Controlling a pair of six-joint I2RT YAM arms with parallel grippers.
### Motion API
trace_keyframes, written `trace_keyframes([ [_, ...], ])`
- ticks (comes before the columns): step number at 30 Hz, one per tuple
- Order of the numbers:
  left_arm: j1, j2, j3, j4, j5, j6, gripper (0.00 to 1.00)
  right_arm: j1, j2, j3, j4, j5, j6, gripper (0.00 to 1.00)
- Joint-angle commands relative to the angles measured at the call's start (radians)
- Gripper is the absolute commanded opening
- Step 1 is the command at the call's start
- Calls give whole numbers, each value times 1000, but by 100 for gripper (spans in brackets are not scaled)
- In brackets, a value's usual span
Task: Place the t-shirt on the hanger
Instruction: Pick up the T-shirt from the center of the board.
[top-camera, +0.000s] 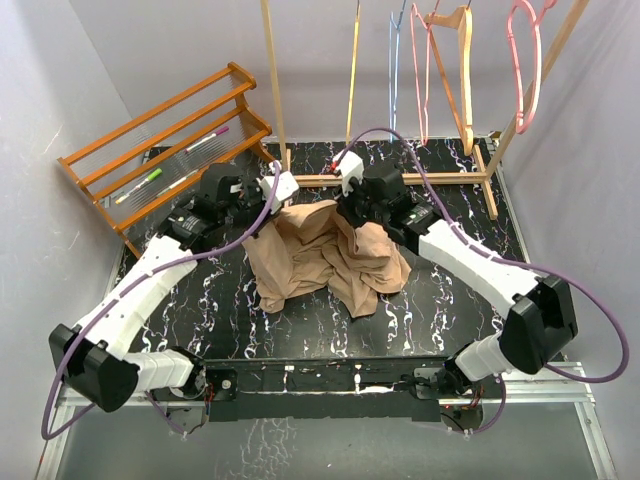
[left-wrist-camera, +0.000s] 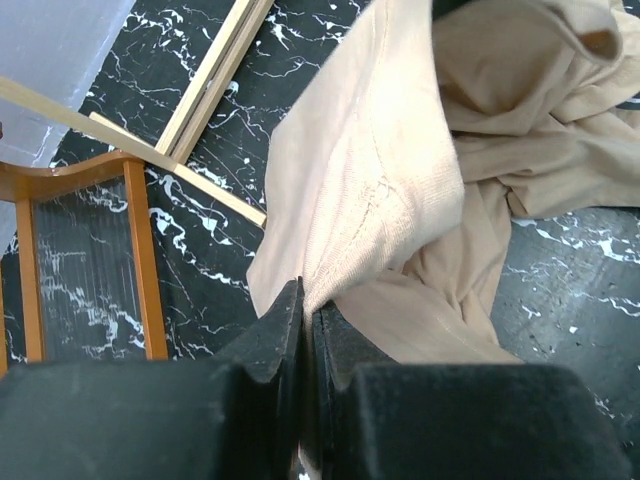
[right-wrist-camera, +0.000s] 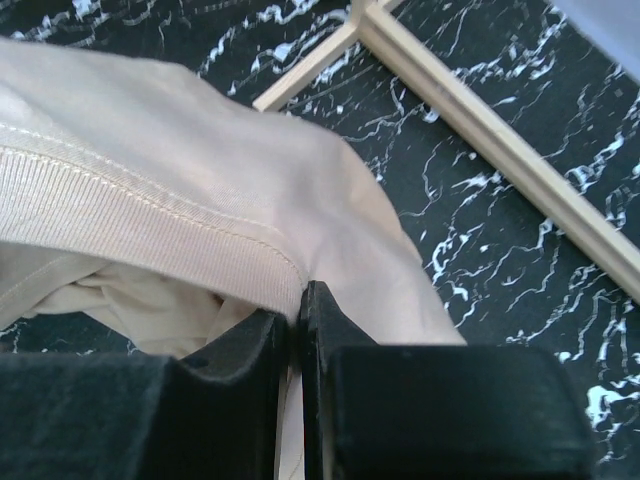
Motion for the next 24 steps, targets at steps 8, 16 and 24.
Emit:
trace_keyframes([
  [8, 28, -64, 157, -214, 166, 70, 0, -4, -80, 229, -181, 47, -1, 8],
  [16, 28, 26, 383, -377, 267, 150, 0, -4, -66, 321, -282, -54, -8, 8],
  [24, 30, 169, 566, -723, 390, 400, 0, -4, -41, 309, -391, -147, -52, 8],
])
